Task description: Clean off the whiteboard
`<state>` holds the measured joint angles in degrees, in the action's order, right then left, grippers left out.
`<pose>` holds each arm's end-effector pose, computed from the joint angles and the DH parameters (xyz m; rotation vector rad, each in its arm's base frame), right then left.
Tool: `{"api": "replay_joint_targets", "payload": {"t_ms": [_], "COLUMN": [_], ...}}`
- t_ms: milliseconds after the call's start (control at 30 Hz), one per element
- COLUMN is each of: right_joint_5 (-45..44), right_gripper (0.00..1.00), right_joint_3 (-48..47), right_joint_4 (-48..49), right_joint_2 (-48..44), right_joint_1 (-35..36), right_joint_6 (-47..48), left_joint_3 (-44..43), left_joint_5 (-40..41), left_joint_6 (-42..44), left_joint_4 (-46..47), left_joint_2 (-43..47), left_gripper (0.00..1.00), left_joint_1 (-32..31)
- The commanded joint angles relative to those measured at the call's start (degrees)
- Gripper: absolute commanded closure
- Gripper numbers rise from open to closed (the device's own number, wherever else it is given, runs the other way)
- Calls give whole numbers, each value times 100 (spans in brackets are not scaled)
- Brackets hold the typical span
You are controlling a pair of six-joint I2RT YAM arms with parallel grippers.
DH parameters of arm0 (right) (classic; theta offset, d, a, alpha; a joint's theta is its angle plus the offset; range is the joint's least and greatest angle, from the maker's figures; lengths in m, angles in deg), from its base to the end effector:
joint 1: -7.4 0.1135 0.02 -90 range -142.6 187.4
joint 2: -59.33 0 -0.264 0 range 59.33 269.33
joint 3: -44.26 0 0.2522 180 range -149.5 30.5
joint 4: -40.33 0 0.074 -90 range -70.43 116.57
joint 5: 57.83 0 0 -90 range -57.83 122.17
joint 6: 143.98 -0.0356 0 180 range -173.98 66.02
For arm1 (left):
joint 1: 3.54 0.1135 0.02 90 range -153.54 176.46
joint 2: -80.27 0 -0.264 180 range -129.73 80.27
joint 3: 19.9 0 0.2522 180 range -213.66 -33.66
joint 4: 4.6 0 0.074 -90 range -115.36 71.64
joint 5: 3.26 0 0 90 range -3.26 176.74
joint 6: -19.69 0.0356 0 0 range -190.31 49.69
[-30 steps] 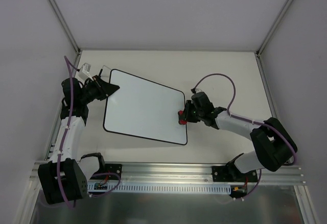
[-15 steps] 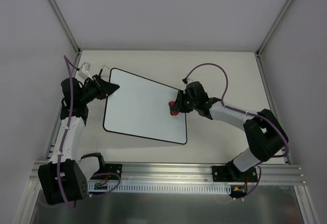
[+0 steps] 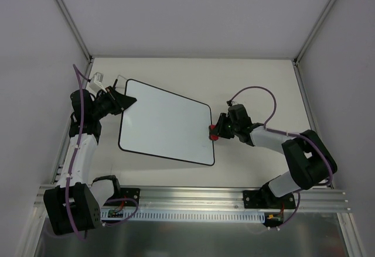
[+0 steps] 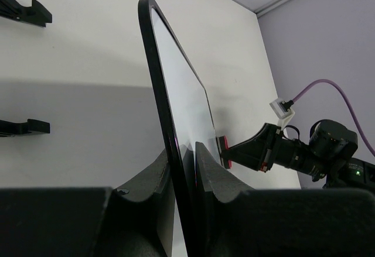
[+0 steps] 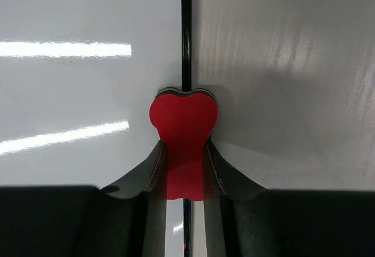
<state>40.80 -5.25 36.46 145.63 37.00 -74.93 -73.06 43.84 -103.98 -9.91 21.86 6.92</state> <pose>0.2476 0.1468 0.1548 -0.2585 2.3376 0.6213 0.2318 0.0181 0.2970 -0.1252 1.7965 -0.9450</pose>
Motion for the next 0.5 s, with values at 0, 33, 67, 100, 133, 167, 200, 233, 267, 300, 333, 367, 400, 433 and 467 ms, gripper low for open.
{"api": "replay_joint_targets", "payload": {"t_ms": [0,33,67,100,133,167,200,233,267,300,333,367,400,433,467], "right_joint_5": [-108,-54,-1,25,25,17,8,-10,-27,-97,-141,-176,-246,-299,-404], "right_gripper": [100,100,100,100,100,100,100,100,100,100,100,100,100,100,100], "right_joint_3": [156,112,60,-2,-133,-186,-231,-257,-292,-310,-336,-354,-406,-442,-494], "right_joint_4": [-435,-453,-479,-610,-707,-769,-856,-875,-875,-875,-875,-875,-875,-875,-875], "right_joint_2": [36,18,-8,-60,-87,-122,-148,-218,-263,-307,-394,-421,-439,-456,-491], "right_joint_1": [10,97,168,360,501,615,756,1027,1152,1301,1581,1697,1924,2039,2136], "right_joint_6": [30,64,82,117,161,161,153,109,4,-58,-128,-207,-347,-401,-436], "left_joint_3": [-402,-411,-411,-428,-428,-437,-446,-455,-455,-472,-472,-464,-464,-455,-455], "left_joint_5": [-378,-378,-369,-369,-360,-351,-343,-342,-342,-342,-334,-325,-316,-316,-307], "left_joint_6": [634,634,634,634,634,642,634,625,625,625,625,625,625,625,625], "left_joint_4": [1150,1150,1150,1150,1150,1150,1150,1159,1159,1159,1159,1159,1159,1159,1159], "left_joint_2": [225,208,190,181,164,155,155,146,129,128,120,120,120,120,111], "left_gripper": [100,100,100,100,100,100,100,100,100,100,100,100,100,100,100], "left_joint_1": [-114,-114,-114,-114,-114,-114,-114,-132,-132,-123,-132,-132,-132,-132,-123]}}
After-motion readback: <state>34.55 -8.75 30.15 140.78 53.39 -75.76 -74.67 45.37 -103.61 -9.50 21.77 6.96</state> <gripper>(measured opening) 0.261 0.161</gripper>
